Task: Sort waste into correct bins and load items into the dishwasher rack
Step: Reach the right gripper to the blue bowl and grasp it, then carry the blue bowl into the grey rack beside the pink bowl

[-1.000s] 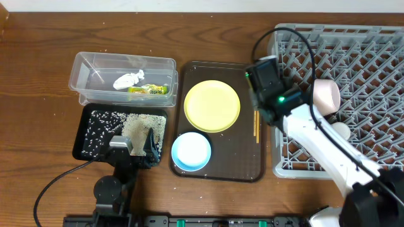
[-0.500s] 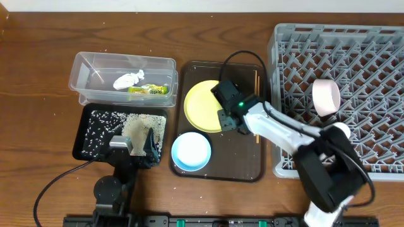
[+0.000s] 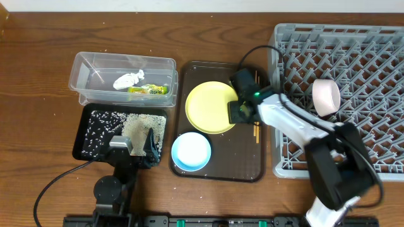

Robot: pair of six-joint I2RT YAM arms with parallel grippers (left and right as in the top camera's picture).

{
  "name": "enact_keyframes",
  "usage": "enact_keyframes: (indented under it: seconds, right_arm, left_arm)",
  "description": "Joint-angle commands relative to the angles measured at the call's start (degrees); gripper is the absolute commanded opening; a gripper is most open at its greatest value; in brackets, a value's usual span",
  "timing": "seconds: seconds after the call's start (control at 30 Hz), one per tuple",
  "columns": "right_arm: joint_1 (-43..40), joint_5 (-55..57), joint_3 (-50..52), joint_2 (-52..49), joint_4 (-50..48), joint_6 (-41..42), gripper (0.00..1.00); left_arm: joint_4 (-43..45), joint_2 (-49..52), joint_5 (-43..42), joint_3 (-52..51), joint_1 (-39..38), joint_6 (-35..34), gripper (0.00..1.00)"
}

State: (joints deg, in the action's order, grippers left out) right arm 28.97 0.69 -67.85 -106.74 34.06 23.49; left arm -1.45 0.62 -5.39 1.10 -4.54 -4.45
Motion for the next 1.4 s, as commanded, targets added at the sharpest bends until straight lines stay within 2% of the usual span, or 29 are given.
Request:
enact_keyframes:
  seconds: [0.0,0.17,0.47,0.53,0.6,0.67,0.7,0.83,1.0,1.13,1.37]
  right_arm:
    - [0.81,-5.16,-1.11,9.09,-0.22,-7.72,0.61]
    - [7.85,-8.68,-1.07,13.18,2.40,-18.78,0.59]
    - [20.00,-5.60,-0.26,3.93,5.22,-19.89,0.54]
    - [21.05,-5.40,-0.26,1.14,4.96,-19.91,0.43]
    - [21.29,-4.98,-0.28,-0.59,5.09,-18.93,0.19]
    - [20.90,-4.22,-0.46,-0.57,5.25,-17.51,0.07]
    - [20.70,-3.76,-0.66,0.00,5.49,-16.61,0.02]
    - [19.10,-1.60,-0.74,4.39,5.31,-14.84,0.01]
    - [14.53,14.97,-0.74,14.14,8.76,-8.90,0.01]
    - [7.89,37.09,-0.74,22.43,11.08,-3.21,0.01]
    - [-6.51,69.37,-0.74,29.59,8.55,-2.71,0.01]
  left_arm:
    - [-2.08,-0.39,-0.39,-0.87,0.28,0.35,0.90]
    - [-2.08,-0.39,-0.39,-0.87,0.28,0.35,0.90]
    - [-2.08,-0.39,-0.39,-0.87,0.28,0.33,0.90]
    - [-2.08,-0.39,-0.39,-0.87,0.28,0.35,0.90]
    - [-2.08,-0.39,-0.39,-0.87,0.28,0.35,0.90]
    - [-2.08,-0.39,-0.39,-0.87,0.28,0.35,0.90]
    - [-2.08,-0.39,-0.39,-0.87,0.28,0.33,0.90]
    - [-2.08,-0.39,-0.39,-0.87,0.28,0.35,0.90]
    - [-2.08,-0.39,-0.39,-0.87,0.28,0.33,0.90]
    - [-2.08,-0.39,-0.39,-0.87,0.28,0.33,0.90]
    - [-2.08,-0.39,-0.39,-0.87,0.28,0.33,0.90]
